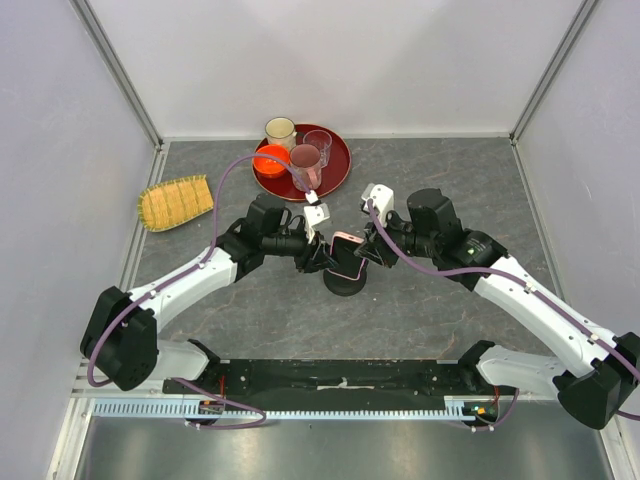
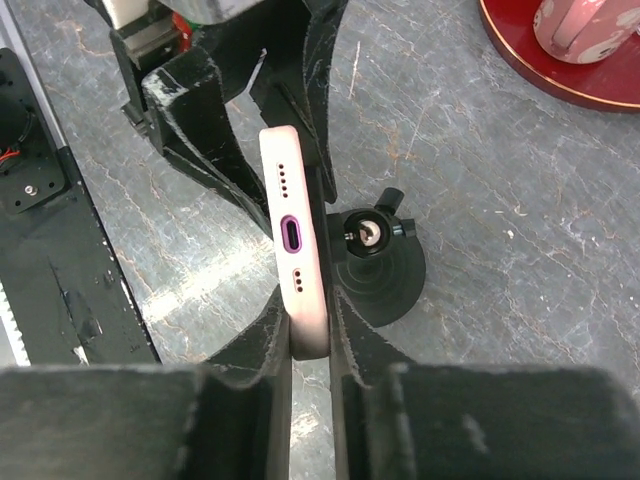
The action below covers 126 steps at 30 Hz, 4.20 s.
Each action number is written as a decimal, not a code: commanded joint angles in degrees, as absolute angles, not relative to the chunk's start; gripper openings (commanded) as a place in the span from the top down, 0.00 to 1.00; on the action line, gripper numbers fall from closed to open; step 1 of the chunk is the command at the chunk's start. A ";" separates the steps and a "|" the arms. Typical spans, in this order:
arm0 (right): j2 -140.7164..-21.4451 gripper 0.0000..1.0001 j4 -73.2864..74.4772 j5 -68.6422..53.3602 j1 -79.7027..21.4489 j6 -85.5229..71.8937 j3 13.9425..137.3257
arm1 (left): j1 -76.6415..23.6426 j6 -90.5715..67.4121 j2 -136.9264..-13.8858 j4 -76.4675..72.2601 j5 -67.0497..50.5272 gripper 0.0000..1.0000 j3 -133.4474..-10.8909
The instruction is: Place the phone on the phone stand
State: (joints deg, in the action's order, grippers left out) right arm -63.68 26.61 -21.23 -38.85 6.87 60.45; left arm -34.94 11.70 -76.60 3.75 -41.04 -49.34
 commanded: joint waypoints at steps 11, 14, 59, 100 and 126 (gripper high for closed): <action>-60.04 0.02 23.91 -21.09 -39.02 0.79 60.56 | -34.89 6.16 -73.57 2.73 -40.34 0.36 -49.05; -57.84 0.02 24.43 -21.01 -39.02 0.18 60.99 | -34.89 6.33 -69.88 3.60 -41.04 0.18 -48.78; -40.87 0.02 37.96 -3.87 -39.02 -4.49 59.85 | -34.54 30.57 -87.43 45.15 -51.47 0.07 -92.96; -38.14 0.02 38.76 -2.46 -39.02 -3.25 59.68 | -39.81 24.08 -89.56 41.14 -47.12 0.75 -88.69; -42.01 0.02 31.38 -4.21 -39.02 -8.35 57.04 | -32.35 -17.93 -54.50 45.79 28.02 0.98 -74.10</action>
